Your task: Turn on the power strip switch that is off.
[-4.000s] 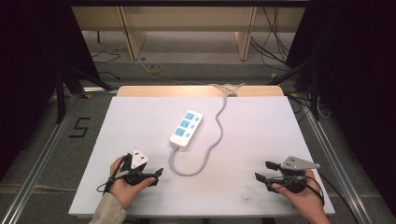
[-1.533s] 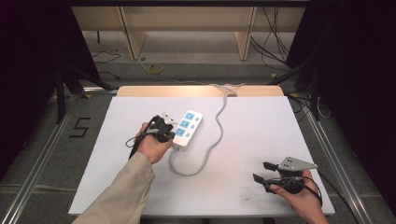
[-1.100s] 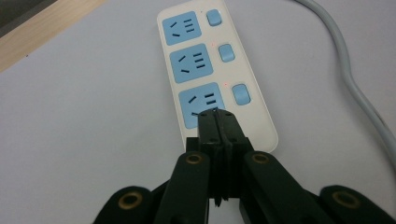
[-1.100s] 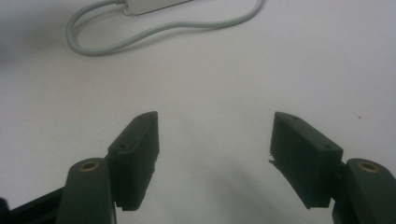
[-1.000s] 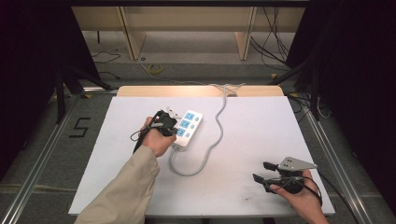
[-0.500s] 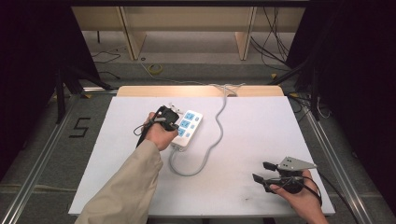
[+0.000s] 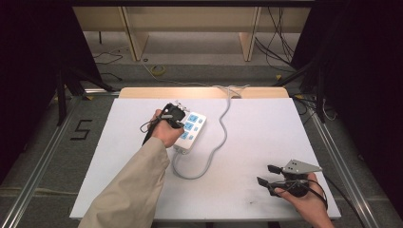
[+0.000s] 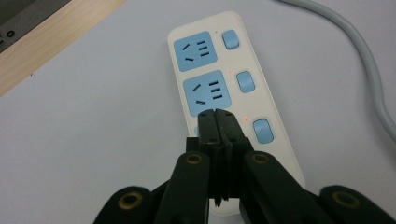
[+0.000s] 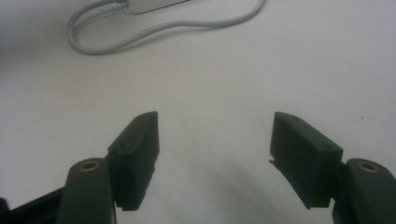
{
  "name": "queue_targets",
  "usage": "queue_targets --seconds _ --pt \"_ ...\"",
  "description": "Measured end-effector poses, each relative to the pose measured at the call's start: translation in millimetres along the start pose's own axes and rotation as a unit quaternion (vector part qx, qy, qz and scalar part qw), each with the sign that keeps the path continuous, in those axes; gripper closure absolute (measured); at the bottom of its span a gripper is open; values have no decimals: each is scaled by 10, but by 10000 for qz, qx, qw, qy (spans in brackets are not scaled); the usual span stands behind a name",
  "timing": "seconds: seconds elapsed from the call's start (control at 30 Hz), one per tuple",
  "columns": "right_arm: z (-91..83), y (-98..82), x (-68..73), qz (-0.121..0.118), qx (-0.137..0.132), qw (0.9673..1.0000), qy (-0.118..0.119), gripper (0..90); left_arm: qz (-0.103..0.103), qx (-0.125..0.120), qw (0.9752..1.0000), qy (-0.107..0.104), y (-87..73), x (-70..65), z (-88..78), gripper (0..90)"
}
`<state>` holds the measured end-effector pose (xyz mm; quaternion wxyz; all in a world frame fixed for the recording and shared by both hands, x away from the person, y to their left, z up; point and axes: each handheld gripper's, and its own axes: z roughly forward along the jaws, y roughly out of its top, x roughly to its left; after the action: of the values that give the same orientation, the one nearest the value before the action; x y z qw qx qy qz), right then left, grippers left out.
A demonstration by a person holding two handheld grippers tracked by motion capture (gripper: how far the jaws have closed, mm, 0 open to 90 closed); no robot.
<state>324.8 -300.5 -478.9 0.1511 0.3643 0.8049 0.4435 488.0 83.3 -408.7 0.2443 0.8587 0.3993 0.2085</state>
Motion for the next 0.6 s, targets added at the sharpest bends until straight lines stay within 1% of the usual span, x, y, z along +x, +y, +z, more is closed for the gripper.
queue_targets --seconds 0.03,0.23,0.37,0.5,0.6 --pt "0 -1 -1 11 -11 10000 -2 338 -13 7 10000 11 11 1 6 898" --pt "0 0 -1 7 -6 10000 4 338 84 58 9999 41 78 -4 50 899" --pt "-1 -5 -6 -1 2 10000 12 337 103 101 9999 33 114 -3 94 899" --pt "-1 -4 -8 12 -4 10000 8 338 99 103 9999 22 144 -17 123 899" --pt "2 -1 -6 10 -1 10000 15 338 135 94 9999 23 169 -19 130 899"
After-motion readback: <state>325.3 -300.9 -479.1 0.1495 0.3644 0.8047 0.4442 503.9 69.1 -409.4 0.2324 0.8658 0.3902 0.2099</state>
